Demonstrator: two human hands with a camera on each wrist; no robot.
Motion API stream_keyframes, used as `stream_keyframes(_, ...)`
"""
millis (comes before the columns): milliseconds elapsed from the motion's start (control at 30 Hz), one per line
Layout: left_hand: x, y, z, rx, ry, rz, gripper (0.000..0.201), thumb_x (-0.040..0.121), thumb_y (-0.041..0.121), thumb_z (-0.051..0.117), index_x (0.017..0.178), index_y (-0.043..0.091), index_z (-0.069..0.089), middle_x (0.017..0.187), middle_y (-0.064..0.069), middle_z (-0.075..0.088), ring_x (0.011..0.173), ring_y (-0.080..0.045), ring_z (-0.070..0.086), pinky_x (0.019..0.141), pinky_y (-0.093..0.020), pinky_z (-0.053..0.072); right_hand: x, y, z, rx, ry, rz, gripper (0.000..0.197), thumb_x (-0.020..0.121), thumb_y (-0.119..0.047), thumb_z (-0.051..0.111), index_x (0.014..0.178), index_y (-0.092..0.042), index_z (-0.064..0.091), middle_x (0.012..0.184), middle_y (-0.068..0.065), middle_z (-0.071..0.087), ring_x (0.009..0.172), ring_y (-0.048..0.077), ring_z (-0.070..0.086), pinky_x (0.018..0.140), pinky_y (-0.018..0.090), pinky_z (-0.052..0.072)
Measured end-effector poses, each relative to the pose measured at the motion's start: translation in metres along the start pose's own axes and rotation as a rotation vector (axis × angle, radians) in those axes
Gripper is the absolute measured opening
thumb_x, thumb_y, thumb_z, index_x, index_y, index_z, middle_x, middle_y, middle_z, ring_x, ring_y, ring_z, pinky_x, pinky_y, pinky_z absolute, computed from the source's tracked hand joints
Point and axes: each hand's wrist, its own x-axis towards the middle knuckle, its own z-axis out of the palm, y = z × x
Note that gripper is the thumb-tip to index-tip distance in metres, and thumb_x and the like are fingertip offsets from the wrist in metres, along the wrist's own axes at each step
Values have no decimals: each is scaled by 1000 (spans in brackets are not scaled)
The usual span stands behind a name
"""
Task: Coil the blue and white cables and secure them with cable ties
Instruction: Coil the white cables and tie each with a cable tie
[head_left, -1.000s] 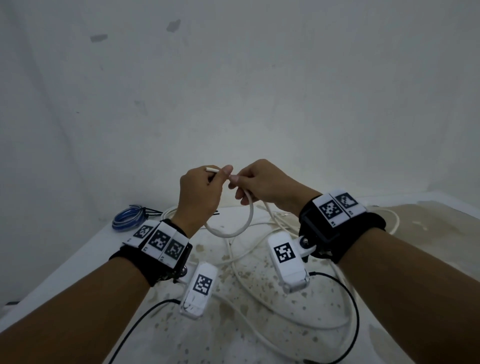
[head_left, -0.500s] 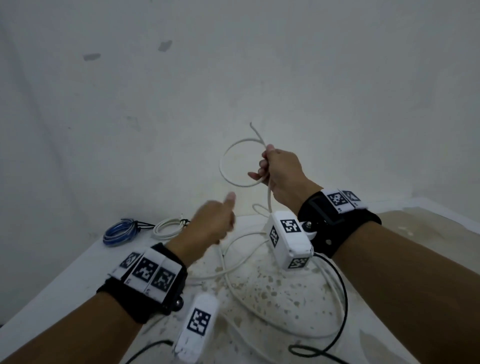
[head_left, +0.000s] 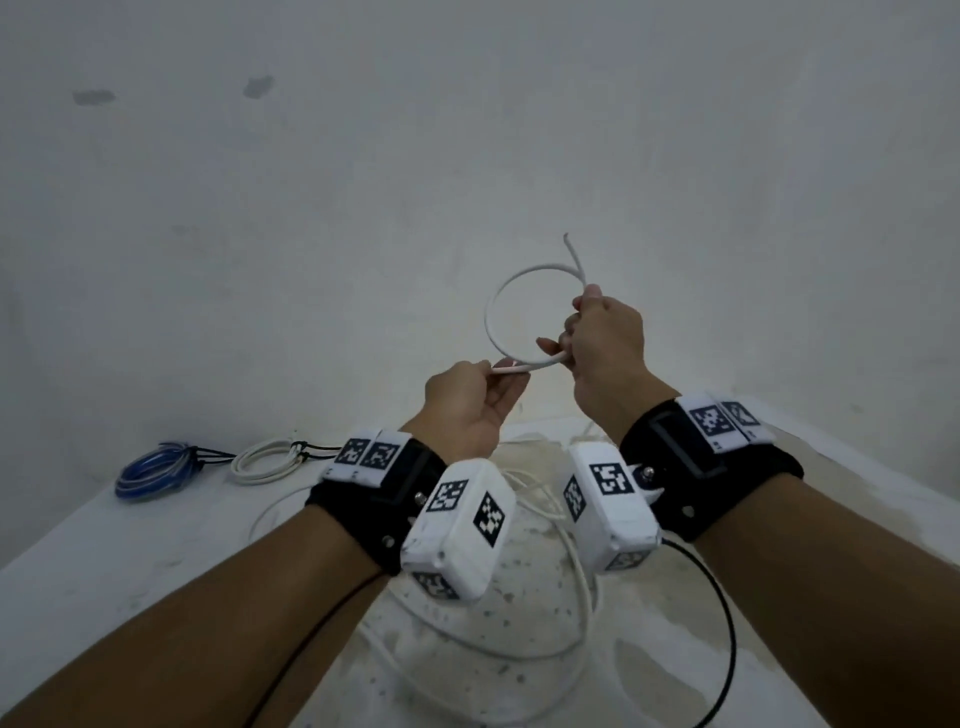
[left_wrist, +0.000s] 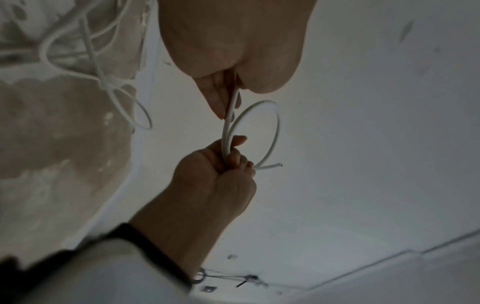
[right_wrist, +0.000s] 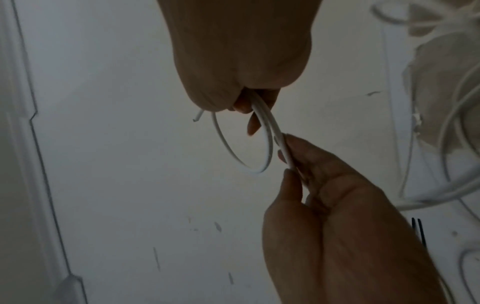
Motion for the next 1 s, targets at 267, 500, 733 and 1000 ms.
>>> stream_keyframes(267,-32,9,-24,322,-64,156,15,99,-7,39,111,-3,47,91,-18,62,84,-32,69,74,-32,61,-12,16,6,29,-48,27,31,106,-26,39,83,-9,52,65,5,39,52,13,38,56,30,56)
stream_keyframes(500,-49,44,-56,454,20,239,19,106,13,37,100,-1,48,86,-21,69,75,-31,71,66,-31,61,-41,30,37,-35,-231,-61,31,106,-24,37,81,-11,50,57,-1,35,44,10,33,50,27,52)
stream_keyframes(733,-44,70,-73,529,74,370,13,101,1,44,101,-1,57,106,-23,66,83,-26,69,75,-31,60,-60,34,46,-13,-407,14,32,107,-25,38,79,-11,47,47,-5,34,39,11,30,44,27,38)
stream_keyframes(1000,-48,81,-71,586,3,405,17,102,2,42,118,-1,45,104,-24,66,90,-28,72,73,-30,61,-44,32,66,-16,-91,-9,32,106,-27,38,80,-11,50,64,5,40,49,15,39,44,24,45)
